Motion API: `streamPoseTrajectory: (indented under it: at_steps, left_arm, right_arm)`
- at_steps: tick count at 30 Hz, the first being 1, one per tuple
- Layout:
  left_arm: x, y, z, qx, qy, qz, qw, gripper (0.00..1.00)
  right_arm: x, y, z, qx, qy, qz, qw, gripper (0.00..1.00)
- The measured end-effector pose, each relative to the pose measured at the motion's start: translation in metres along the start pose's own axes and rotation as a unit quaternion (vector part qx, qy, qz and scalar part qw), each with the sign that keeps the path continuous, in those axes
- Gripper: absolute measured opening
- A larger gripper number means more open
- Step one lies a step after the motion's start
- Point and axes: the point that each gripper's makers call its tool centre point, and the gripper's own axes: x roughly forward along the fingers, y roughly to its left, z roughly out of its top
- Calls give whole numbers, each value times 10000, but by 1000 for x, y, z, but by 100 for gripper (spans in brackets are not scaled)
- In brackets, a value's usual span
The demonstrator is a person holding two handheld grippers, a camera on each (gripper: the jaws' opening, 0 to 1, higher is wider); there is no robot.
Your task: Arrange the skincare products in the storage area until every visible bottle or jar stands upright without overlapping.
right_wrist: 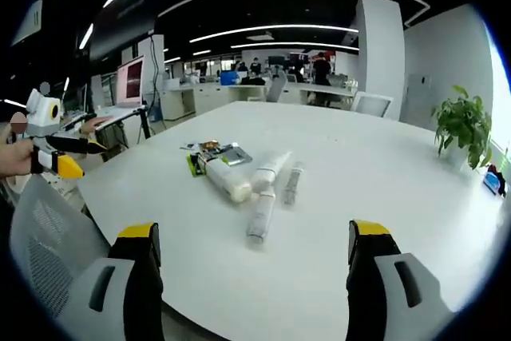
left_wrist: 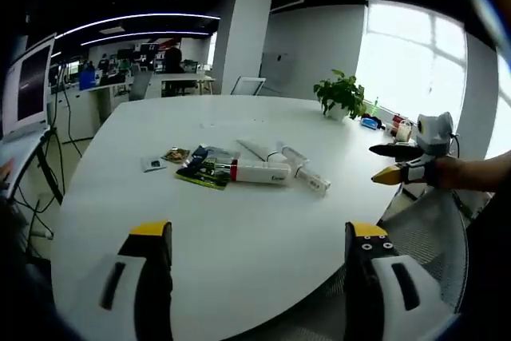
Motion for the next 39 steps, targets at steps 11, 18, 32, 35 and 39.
streamPoseTrajectory:
  at_steps: [11,18,32,35,39]
  left_arm:
    - [0,-1,0,5,16,14,10000,81]
    - [0,0,0,15,29,22,10000,81]
    - [-1,2,-1,2,13,50,10000,81]
    - [-1,3,-1,-11,6,58,10000,80]
    - [-2,4,-1,-12,5,68,10000,80]
  right_arm:
    - [-1,3,0,-32,35,11,10000,97]
    - [0,3,0,-38,37,18,10000,97]
    - [1,6,-4,-86,114,52,9999,96]
    - [1,7,-5,-103,152,80,9998,96]
    - [1,11,-6,-122,180,121,9997,96]
